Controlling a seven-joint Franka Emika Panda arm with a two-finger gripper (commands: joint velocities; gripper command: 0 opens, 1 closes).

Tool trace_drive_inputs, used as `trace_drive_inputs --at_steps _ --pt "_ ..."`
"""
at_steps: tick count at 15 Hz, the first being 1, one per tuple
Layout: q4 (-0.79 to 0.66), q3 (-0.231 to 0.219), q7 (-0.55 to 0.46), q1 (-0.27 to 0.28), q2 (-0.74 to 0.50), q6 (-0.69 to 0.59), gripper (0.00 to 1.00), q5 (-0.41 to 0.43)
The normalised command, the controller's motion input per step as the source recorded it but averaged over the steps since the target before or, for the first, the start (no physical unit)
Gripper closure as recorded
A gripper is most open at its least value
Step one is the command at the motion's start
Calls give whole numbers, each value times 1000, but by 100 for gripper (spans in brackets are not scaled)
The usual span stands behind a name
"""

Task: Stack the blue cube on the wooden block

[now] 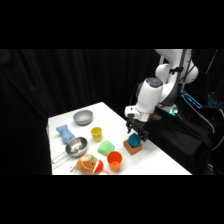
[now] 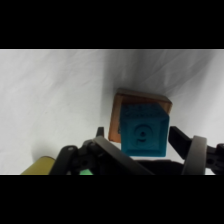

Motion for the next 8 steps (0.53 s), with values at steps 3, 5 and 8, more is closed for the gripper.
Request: trace_drive_inputs --at_steps 3,5,8 --pt "16 86 -335 -120 -101 -153 0 356" --pt "7 139 -469 -136 -224 -251 0 464" --pt "19 7 -590 72 -342 -368 0 614"
